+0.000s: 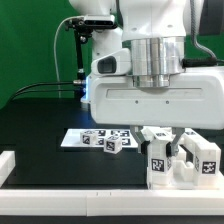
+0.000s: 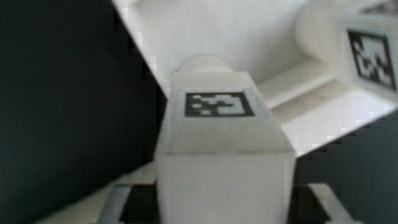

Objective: Assemble chair

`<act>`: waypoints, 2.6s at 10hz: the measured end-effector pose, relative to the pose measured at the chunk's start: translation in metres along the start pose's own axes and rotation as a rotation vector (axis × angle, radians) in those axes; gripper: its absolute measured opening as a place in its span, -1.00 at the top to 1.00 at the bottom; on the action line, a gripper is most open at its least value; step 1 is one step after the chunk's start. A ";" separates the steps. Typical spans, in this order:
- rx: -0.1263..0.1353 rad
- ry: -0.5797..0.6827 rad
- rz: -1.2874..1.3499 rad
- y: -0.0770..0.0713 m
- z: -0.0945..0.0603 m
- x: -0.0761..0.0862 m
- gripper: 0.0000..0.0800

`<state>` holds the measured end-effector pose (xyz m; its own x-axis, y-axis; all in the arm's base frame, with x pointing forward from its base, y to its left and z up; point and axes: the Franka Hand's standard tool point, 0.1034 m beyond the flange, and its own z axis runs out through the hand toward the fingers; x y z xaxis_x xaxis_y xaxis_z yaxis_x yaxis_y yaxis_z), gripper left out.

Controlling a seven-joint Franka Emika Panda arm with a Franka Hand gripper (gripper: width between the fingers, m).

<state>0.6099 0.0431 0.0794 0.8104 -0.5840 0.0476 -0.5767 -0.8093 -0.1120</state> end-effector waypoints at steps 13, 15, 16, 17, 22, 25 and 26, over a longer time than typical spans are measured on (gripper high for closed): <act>-0.014 -0.056 0.239 -0.010 0.001 -0.013 -0.61; -0.012 -0.053 0.136 -0.008 0.001 -0.012 -0.62; -0.015 -0.040 0.014 -0.009 0.001 -0.010 -0.62; -0.016 0.009 -0.103 -0.013 0.001 -0.008 -0.62; -0.016 -0.002 0.142 -0.011 0.002 -0.009 0.28; -0.031 -0.045 0.657 -0.012 -0.001 -0.010 0.28; -0.019 -0.054 0.850 -0.014 -0.001 -0.011 0.28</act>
Offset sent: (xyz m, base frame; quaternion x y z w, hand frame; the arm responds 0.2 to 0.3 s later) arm 0.0052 -0.0014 0.0013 0.0698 -0.0092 0.4704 0.8796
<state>0.6093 0.0610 0.0812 0.1047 -0.9902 -0.0924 -0.9926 -0.0983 -0.0712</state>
